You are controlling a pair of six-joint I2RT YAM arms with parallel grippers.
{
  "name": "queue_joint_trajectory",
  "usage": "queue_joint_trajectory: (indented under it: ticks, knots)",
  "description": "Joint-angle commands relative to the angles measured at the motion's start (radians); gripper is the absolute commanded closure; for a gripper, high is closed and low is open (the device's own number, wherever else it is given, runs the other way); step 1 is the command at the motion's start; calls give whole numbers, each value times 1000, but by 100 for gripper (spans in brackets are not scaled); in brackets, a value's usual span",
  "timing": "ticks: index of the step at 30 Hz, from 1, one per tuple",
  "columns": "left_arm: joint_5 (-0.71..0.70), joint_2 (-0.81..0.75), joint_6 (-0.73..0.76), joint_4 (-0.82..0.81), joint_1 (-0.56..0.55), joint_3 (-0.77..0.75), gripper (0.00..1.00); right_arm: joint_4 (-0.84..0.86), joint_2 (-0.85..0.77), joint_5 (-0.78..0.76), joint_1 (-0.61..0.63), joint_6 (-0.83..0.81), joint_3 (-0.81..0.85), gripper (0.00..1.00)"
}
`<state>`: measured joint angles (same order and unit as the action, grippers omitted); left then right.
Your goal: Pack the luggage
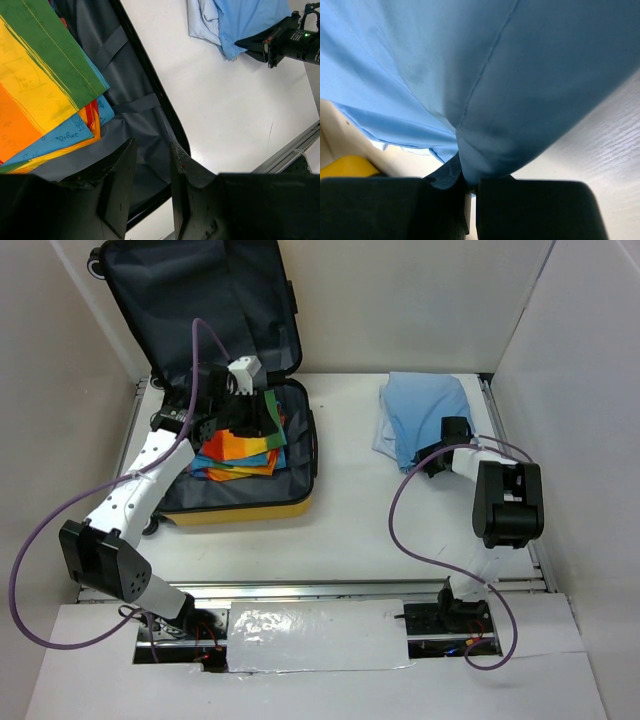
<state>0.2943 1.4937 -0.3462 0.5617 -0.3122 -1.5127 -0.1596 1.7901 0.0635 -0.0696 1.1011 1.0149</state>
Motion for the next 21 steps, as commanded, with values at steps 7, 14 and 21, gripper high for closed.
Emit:
queue_joint_trajectory:
  ticks: [7,14,21]
  knots:
    - [49,-1,-14,-16,-93,-73,55,-227,-301,-31,-39,-173,-175,100]
    - [66,50,-20,-8,-208,-156,51,-375,-661,-113,-88,-210,-343,0]
    - [23,27,-8,14,-226,-162,43,-417,-738,-166,34,-268,-55,40]
